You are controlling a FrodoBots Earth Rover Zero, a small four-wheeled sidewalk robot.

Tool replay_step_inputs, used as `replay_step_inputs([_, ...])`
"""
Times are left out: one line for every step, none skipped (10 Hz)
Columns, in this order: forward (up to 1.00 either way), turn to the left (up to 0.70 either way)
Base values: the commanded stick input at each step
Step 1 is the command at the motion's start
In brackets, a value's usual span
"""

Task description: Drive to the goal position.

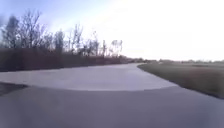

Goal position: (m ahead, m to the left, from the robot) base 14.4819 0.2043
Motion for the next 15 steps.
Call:
replay_step_inputs([1.00, 0.01])
replay_step_inputs([1.00, 0.01])
replay_step_inputs([1.00, 0.01])
replay_step_inputs([1.00, 0.01])
replay_step_inputs([1.00, 0.01])
replay_step_inputs([1.00, 0.01])
replay_step_inputs([1.00, 0.01])
replay_step_inputs([1.00, 0.01])
replay_step_inputs([1.00, 0.01])
replay_step_inputs([1.00, 0.01])
replay_step_inputs([1.00, 0.01])
replay_step_inputs([1.00, 0.01])
replay_step_inputs([1.00, 0.01])
replay_step_inputs([1.00, 0.01])
replay_step_inputs([1.00, 0.01])
